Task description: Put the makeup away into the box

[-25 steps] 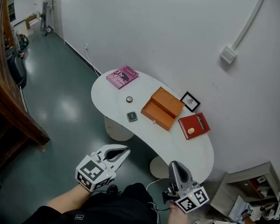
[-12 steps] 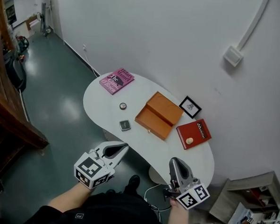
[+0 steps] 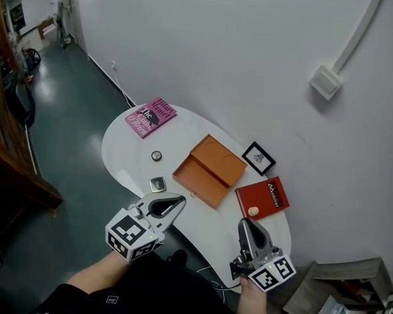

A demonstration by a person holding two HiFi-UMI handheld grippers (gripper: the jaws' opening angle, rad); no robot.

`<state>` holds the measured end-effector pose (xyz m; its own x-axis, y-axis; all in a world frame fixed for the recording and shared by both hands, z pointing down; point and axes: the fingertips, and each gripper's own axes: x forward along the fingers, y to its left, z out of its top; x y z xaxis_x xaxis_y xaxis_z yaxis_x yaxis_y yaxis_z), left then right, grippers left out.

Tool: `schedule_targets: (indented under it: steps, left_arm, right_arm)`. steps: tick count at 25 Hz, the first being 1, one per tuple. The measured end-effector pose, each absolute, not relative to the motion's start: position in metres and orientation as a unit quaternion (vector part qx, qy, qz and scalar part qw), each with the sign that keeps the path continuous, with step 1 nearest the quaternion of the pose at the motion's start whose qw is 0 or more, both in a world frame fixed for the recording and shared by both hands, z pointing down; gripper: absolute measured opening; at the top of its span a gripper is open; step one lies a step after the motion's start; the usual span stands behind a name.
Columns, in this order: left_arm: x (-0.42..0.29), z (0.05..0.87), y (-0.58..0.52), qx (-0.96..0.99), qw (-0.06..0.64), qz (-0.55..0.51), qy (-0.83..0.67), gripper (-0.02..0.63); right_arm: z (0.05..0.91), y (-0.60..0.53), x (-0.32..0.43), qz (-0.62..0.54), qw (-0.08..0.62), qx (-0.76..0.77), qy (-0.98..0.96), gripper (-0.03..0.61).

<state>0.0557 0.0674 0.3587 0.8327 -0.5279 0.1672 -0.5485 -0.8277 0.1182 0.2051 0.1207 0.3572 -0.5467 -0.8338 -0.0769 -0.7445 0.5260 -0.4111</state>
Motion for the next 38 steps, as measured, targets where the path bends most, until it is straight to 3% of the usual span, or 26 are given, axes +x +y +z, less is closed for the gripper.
schedule_targets:
  steps: [10, 26, 38]
  left_arm:
    - [0.084, 0.369, 0.026, 0.96, 0.091, 0.079, -0.254, 0.014]
    - [0.096, 0.418, 0.002, 0.973, 0.114, 0.126, -0.156, 0.014]
    - [0.146, 0.456, 0.012, 0.966, 0.143, 0.173, -0.126, 0.014]
  right_arm:
    - [0.375, 0.091, 0.24, -0.19, 0.129, -0.502, 0.834, 0.037]
    - [0.431, 0.075, 0.228, -0.216, 0.062, -0.579, 0.784, 0.037]
    - [0.498, 0.089, 0.309, -0.217, -0.007, -0.639, 0.738, 0.04]
